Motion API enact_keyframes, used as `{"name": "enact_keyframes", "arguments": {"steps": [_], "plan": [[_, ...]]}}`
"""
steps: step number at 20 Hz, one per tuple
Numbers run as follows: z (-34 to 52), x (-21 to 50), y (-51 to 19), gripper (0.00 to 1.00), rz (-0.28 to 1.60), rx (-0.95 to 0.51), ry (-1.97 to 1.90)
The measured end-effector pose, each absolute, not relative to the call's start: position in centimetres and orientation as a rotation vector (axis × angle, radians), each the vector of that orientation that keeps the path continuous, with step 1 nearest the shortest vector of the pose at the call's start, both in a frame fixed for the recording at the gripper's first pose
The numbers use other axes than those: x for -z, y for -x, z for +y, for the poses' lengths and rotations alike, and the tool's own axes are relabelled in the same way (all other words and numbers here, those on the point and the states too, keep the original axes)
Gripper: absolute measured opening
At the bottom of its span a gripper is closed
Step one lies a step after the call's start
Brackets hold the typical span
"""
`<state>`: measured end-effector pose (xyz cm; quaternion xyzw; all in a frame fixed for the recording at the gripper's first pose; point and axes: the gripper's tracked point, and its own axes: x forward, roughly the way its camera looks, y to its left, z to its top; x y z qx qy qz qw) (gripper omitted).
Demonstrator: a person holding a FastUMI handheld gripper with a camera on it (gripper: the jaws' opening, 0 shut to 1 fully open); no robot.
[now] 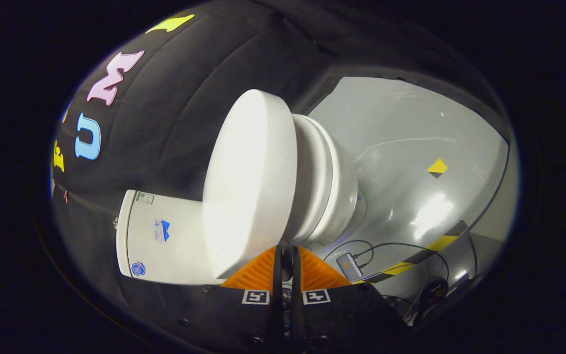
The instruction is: Open the toilet lid.
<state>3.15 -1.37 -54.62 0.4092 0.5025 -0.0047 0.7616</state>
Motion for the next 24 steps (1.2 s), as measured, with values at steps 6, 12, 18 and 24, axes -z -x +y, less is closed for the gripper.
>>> {"name": "enact_keyframes", "arguments": {"steps": [6, 12, 18, 24], "plan": [[0.5, 48.7, -4.1, 0.08, 1.058, 0.044, -0.751], [4.6, 41.5, -5.0, 0.06, 0.986, 0.053, -0.607], [8.7, 37.2, -5.3, 0.05, 0.929, 0.102, -0.493], [13.2, 34.2, -5.3, 0.06, 0.883, 0.090, -0.414]]}}
